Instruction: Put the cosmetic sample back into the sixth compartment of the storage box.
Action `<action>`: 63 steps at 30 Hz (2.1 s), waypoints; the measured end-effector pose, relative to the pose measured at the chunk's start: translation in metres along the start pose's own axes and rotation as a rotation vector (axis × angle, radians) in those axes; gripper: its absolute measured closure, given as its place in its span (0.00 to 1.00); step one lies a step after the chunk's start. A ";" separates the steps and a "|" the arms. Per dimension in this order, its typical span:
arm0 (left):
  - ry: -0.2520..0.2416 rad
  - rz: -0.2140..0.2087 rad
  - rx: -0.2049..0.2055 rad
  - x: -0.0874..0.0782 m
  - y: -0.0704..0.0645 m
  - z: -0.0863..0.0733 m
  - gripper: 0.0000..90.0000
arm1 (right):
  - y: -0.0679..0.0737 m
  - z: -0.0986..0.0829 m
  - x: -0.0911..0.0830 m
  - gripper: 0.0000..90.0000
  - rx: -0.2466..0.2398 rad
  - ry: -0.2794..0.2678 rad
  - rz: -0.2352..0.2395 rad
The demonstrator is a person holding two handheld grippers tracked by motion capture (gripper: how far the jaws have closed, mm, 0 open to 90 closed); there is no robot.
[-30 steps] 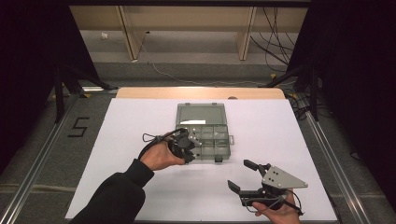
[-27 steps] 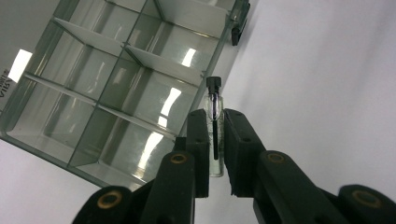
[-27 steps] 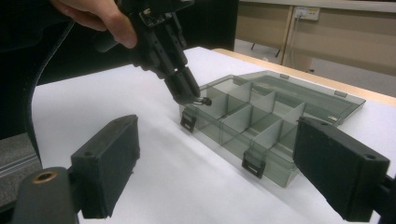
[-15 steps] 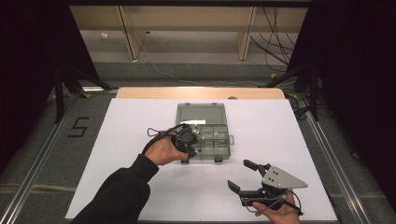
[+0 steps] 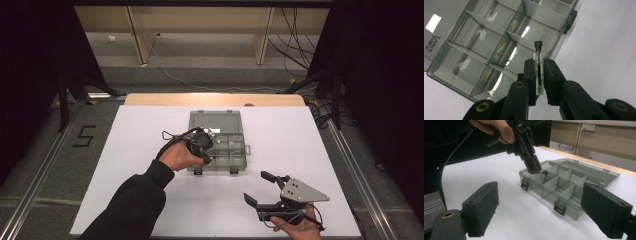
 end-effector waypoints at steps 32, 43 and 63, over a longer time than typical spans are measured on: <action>0.005 -0.012 -0.105 0.013 0.017 0.010 0.66 | 0.000 0.000 0.000 0.18 -0.002 0.000 0.002; -0.053 -0.014 -0.085 -0.003 0.015 0.008 0.37 | 0.000 0.000 0.000 0.18 -0.001 0.002 0.001; -0.146 0.005 -0.047 -0.018 0.006 0.004 0.25 | 0.000 0.000 0.000 0.18 -0.002 0.001 0.001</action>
Point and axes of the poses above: each handheld gripper's, and its own axes: x roughly forward along the jaws, z roughly out of its top, y roughly to its left, the point moved 8 cm from there along x, roughly forward along the jaws, and after that the axes turned 4 degrees about y, right-handed, at the moved point
